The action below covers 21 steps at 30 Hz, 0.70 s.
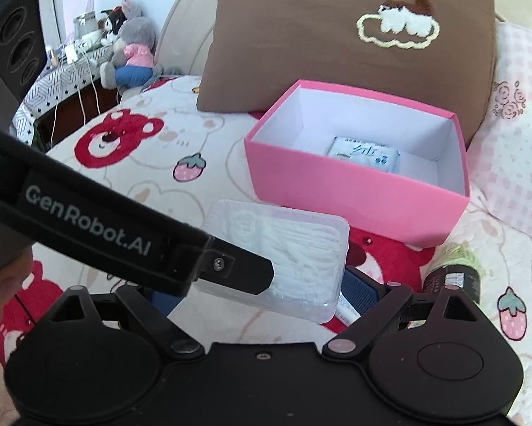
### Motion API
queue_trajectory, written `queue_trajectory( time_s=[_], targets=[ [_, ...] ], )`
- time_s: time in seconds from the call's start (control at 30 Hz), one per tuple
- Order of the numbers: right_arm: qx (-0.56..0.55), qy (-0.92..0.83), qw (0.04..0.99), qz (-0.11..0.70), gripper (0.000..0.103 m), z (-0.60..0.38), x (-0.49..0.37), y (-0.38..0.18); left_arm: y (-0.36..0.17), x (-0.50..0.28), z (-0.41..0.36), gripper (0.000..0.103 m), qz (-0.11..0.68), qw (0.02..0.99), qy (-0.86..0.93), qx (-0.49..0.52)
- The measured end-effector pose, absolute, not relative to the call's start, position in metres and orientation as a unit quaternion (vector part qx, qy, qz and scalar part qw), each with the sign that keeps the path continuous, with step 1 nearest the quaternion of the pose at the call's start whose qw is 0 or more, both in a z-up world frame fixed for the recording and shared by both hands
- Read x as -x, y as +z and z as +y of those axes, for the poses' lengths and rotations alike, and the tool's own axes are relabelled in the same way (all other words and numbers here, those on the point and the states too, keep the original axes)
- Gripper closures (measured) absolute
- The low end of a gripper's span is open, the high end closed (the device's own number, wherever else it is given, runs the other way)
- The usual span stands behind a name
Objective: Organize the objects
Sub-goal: 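Lift the floss-pick box with the left gripper and carry it toward the pink box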
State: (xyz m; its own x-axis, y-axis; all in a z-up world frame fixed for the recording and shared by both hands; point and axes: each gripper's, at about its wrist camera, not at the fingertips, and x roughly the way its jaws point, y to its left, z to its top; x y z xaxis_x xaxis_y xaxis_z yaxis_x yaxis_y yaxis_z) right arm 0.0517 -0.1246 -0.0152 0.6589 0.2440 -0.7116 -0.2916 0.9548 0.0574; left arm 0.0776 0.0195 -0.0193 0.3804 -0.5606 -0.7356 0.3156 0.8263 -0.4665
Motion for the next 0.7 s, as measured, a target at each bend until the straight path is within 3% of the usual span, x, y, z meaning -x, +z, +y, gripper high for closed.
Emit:
queue_trajectory(
  time_s=[0.7],
  targets=[
    [0.024,0.134,0.923,0.361,0.008,-0.144,-0.072,0.020,0.015,-0.099,0.009,0.047,0.457,0.831,-0.281,0.150]
  ],
)
